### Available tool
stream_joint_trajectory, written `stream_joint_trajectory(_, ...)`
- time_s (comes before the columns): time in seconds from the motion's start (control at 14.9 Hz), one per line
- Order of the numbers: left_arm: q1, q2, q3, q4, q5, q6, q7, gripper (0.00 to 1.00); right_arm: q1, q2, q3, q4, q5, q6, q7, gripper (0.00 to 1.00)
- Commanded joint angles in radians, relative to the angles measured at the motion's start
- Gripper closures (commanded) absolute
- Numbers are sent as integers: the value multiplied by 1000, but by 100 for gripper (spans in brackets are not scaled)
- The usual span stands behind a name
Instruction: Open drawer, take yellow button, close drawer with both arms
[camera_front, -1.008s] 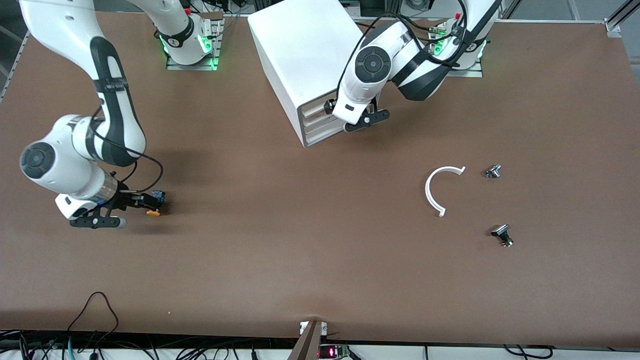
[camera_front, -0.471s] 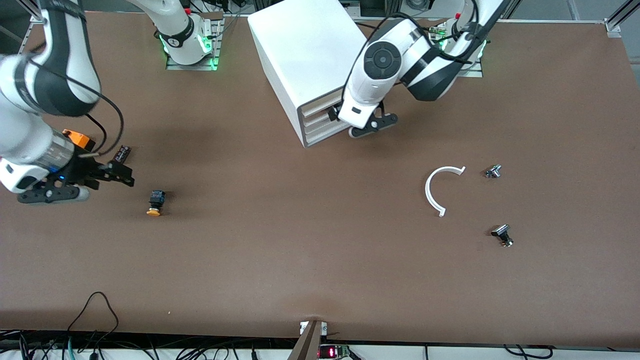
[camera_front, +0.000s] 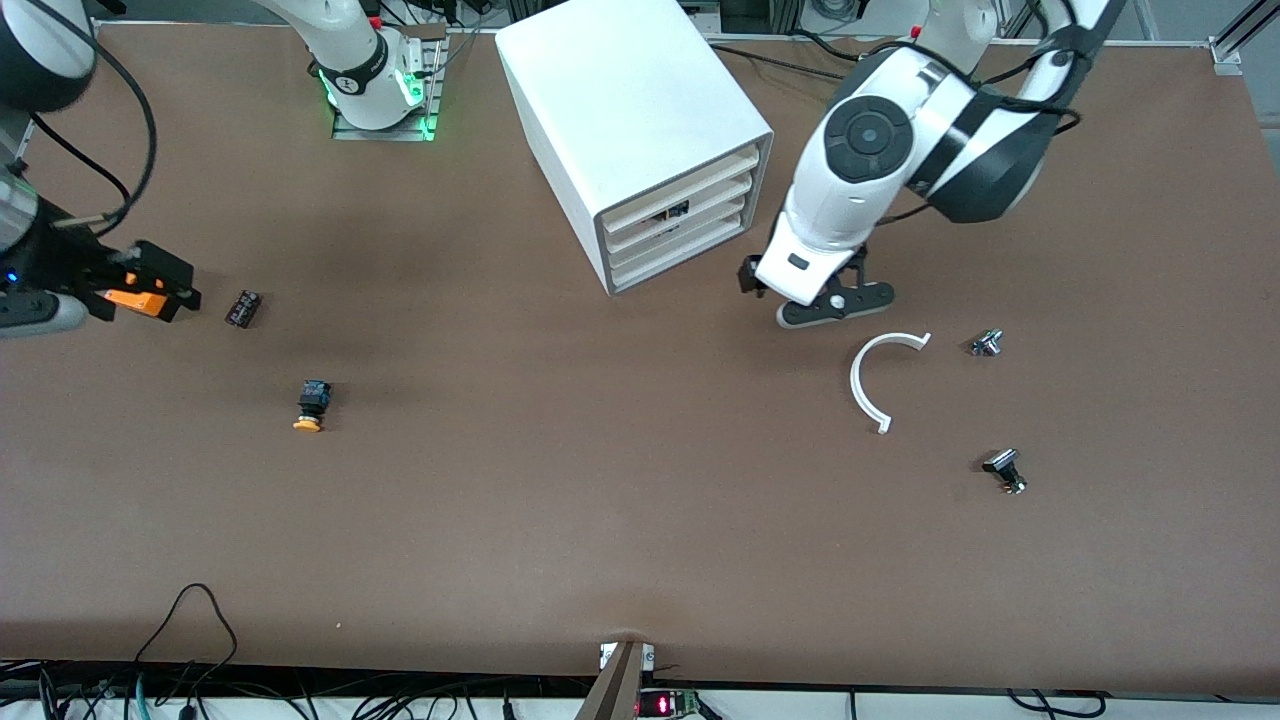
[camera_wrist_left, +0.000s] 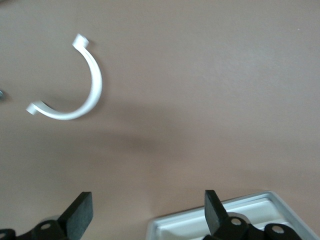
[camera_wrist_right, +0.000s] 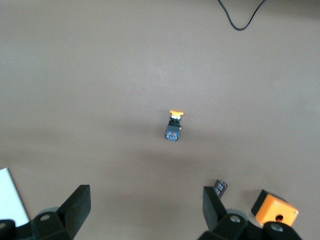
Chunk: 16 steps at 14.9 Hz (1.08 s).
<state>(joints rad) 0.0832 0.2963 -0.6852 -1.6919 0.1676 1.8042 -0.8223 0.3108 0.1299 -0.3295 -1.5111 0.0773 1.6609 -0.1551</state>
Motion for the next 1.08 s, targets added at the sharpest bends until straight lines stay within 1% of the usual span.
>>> stream_joint_trajectory(0.0,45,-6,-7,98,36,-119,182,1,1,7,7,78,-11,-79,21,1)
stream_joint_trajectory(0.2,125,-8,-8,182,36,-225,357,1,36,7,6,107,-17,-115,115,1)
stream_joint_trajectory(0.34,180,-11,-7,213,36,-272,481,1,42,-4,7,109,-25,-116,143,1)
stream_joint_trajectory(0.47,222,-26,4,227,33,-286,587,1,45,-9,10,109,-25,-125,176,1)
stream_joint_trajectory(0.54,204,-48,69,227,24,-286,641,1,56,-9,15,109,-28,-130,199,1)
stream_joint_trajectory(0.61,140,-66,172,227,11,-276,694,1,57,-9,17,109,-25,-134,222,1)
stream_joint_trajectory(0.67,42,-95,303,222,-11,-276,748,1,57,-10,17,109,-19,-147,254,1)
stream_joint_trajectory(0.74,-20,-117,410,221,-52,-269,779,1,70,-12,24,109,-24,-151,291,1)
stream_joint_trajectory(0.81,-55,-141,484,215,-112,-252,790,1,67,-12,35,109,-27,-148,322,1)
stream_joint_trajectory(0.87,-97,-170,544,192,-146,-218,795,1,53,-12,50,109,-27,-148,331,1)
stream_joint_trajectory(0.94,-123,-207,591,146,-160,-185,802,1,18,-12,75,109,-30,-150,330,1)
stream_joint_trajectory(1.01,-144,-250,610,95,-157,-165,834,1,-30,-13,131,109,-40,-150,331,1)
